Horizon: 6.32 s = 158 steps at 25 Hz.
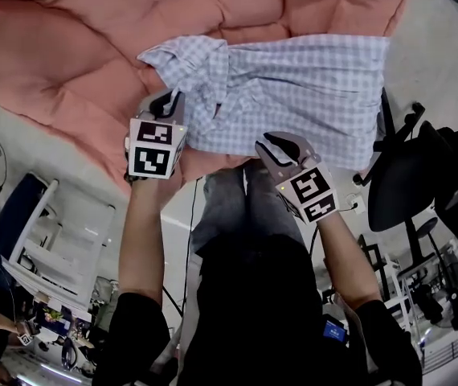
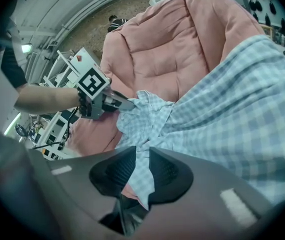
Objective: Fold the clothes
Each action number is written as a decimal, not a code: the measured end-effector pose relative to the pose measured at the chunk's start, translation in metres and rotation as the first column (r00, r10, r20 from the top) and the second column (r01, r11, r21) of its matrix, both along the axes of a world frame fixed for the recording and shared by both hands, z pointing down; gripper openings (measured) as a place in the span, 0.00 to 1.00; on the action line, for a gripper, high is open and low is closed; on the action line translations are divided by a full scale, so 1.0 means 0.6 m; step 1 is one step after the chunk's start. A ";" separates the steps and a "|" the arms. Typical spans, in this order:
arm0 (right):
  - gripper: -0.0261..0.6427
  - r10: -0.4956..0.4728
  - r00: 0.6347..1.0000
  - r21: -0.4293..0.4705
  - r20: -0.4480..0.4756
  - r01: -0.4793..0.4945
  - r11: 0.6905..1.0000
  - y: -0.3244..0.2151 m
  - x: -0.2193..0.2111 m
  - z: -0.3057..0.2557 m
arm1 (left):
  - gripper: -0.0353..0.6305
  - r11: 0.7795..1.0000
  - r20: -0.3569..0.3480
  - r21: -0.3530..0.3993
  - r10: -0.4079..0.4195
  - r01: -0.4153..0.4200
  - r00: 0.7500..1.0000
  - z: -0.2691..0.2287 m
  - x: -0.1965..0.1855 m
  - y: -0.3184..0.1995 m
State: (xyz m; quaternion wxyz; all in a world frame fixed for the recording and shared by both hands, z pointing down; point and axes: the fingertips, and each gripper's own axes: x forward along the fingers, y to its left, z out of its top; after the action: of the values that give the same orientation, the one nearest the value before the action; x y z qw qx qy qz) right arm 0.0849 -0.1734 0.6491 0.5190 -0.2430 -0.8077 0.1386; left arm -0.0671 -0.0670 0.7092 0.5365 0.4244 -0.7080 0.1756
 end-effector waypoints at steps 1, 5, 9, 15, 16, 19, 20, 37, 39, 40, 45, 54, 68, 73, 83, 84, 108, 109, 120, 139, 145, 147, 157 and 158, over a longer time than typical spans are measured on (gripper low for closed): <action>0.17 -0.008 1.000 0.001 0.006 0.008 1.000 0.005 -0.005 -0.005 | 0.09 1.000 0.013 0.012 -0.011 0.011 1.000 -0.020 -0.002 0.008; 0.17 -0.054 0.998 0.013 0.025 0.054 0.998 0.029 -0.021 -0.018 | 0.09 0.999 0.071 0.032 -0.035 0.033 0.997 -0.081 0.003 0.049; 0.17 -0.121 0.992 0.017 0.039 0.121 0.993 0.058 -0.035 -0.022 | 0.09 0.994 0.068 0.073 -0.088 0.083 0.994 -0.120 0.027 0.083; 0.17 -0.250 0.965 0.032 0.083 0.248 0.968 0.154 -0.066 -0.059 | 0.09 0.930 0.006 0.234 -0.292 0.283 0.956 -0.221 0.045 0.176; 0.17 -0.268 0.959 0.036 0.094 0.265 0.963 0.170 -0.071 -0.069 | 0.09 0.922 0.008 0.247 -0.310 0.298 0.951 -0.237 0.048 0.191; 0.17 -0.298 0.944 0.036 0.138 0.296 0.954 0.213 -0.079 -0.098 | 0.09 0.916 0.041 0.250 -0.334 0.314 0.942 -0.280 0.060 0.236; 0.17 -0.312 0.938 0.035 0.151 0.310 0.950 0.231 -0.080 -0.108 | 0.09 0.915 0.050 0.246 -0.341 0.319 0.939 -0.294 0.064 0.254; 0.17 -0.522 0.799 0.035 0.300 0.538 0.842 0.509 -0.065 -0.195 | 0.09 0.761 0.054 0.350 -0.598 0.546 0.799 -0.402 0.158 0.556; 0.17 -0.537 0.785 0.037 0.310 0.554 0.832 0.528 -0.060 -0.203 | 0.09 0.753 0.046 0.340 -0.611 0.563 0.790 -0.396 0.174 0.580; 0.17 -0.546 0.777 0.038 0.312 0.565 0.825 0.534 -0.058 -0.204 | 0.09 0.751 0.039 0.337 -0.614 0.569 0.788 -0.393 0.180 0.589; 0.17 -0.584 0.744 0.069 0.324 0.597 0.799 0.545 -0.058 -0.205 | 0.09 0.735 -0.030 0.369 -0.603 0.569 0.797 -0.390 0.182 0.591; 0.17 -0.578 0.763 0.097 0.289 0.577 0.811 0.543 -0.077 -0.173 | 0.23 0.776 -0.069 0.237 -0.586 0.584 0.807 -0.220 0.157 0.600; 0.17 -0.519 0.810 0.079 0.274 0.519 0.851 0.491 -0.094 -0.163 | 0.24 0.768 -0.066 0.284 -0.582 0.575 0.810 -0.228 0.124 0.559; 0.17 -0.457 0.845 0.104 0.276 0.447 0.889 0.428 -0.121 -0.168 | 0.24 0.809 -0.018 0.349 -0.498 0.472 0.867 -0.282 0.077 0.474; 0.17 -0.302 0.905 0.132 0.298 0.275 0.952 0.266 -0.164 -0.170 | 0.24 0.881 0.025 0.383 -0.310 0.278 0.950 -0.295 -0.019 0.240; 0.17 -0.286 0.908 0.130 0.306 0.258 0.957 0.246 -0.168 -0.175 | 0.24 0.880 0.014 0.385 -0.307 0.279 0.951 -0.291 -0.023 0.216; 0.14 -0.091 0.970 0.050 0.225 0.082 0.995 -0.063 -0.181 -0.133 | 0.34 0.836 -0.095 0.100 -0.532 0.540 0.841 0.030 -0.129 -0.033; 0.14 -0.089 0.971 0.053 0.220 0.079 0.995 -0.067 -0.183 -0.129 | 0.34 0.831 -0.092 0.087 -0.542 0.549 0.835 0.042 -0.132 -0.031; 0.14 -0.086 0.981 0.061 0.174 0.076 0.995 -0.098 -0.180 -0.106 | 0.18 0.749 -0.155 0.078 -0.643 0.658 0.750 0.096 -0.144 -0.040; 0.13 -0.205 0.935 0.060 0.288 0.196 0.979 0.034 -0.218 -0.239 | 0.08 0.852 -0.210 0.303 -0.377 0.427 0.902 -0.245 -0.123 0.020; 0.13 -0.262 0.908 0.069 0.326 0.254 0.965 0.062 -0.238 -0.328 | 0.08 0.920 -0.118 0.260 -0.273 0.295 0.955 -0.376 -0.110 0.090; 0.13 -0.274 0.905 0.066 0.326 0.268 0.961 0.082 -0.240 -0.351 | 0.08 0.924 -0.113 0.263 -0.256 0.277 0.960 -0.411 -0.102 0.122; 0.13 -0.207 0.921 0.101 0.329 0.184 0.978 0.235 -0.256 -0.379 | 0.08 0.892 -0.104 0.364 -0.248 0.269 0.963 -0.488 -0.103 0.315; 0.13 -0.194 0.924 0.106 0.331 0.168 0.980 0.246 -0.255 -0.381 | 0.08 0.892 -0.102 0.372 -0.235 0.256 0.967 -0.491 -0.104 0.324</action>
State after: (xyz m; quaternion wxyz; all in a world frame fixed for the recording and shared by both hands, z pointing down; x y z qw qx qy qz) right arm -0.0683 -0.0256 0.4204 0.3914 -0.3169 -0.8638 0.0157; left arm -0.1296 0.1276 0.4144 0.4804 0.4325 -0.7616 -0.0464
